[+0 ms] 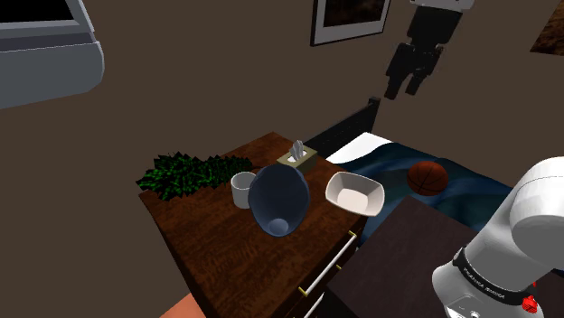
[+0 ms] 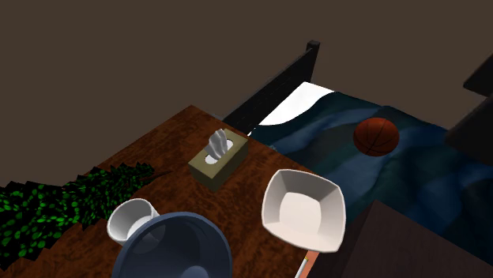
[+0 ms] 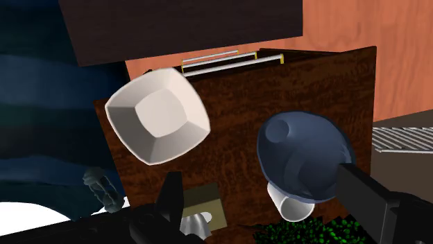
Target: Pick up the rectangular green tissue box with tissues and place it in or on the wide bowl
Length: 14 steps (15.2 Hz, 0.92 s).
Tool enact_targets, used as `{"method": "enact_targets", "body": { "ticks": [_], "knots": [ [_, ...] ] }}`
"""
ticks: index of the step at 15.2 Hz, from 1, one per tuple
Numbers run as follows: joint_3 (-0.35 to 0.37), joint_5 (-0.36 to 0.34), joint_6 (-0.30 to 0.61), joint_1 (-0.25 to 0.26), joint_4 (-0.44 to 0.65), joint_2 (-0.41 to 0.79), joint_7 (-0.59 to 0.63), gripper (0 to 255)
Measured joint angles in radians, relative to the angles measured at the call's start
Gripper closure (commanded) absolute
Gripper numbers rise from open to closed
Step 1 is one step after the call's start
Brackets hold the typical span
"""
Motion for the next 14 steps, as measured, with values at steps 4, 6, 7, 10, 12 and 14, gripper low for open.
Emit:
{"method": "enact_targets", "body": {
  "ticks": [4,6,7,10,12,14],
  "knots": [
    [0.021,-0.006,0.051,-0.003,0.017,0.083,0.025,0],
    [0.032,-0.017,0.091,-0.011,0.04,0.163,0.041,0],
    [0.043,-0.02,0.115,-0.012,0.05,0.203,0.056,0],
    [0.068,-0.039,0.17,-0.02,0.091,0.323,0.095,0],
    [0.083,-0.055,0.205,-0.027,0.121,0.405,0.125,0],
    [0.094,-0.074,0.231,-0.034,0.165,0.491,0.151,0]
  ]
}}
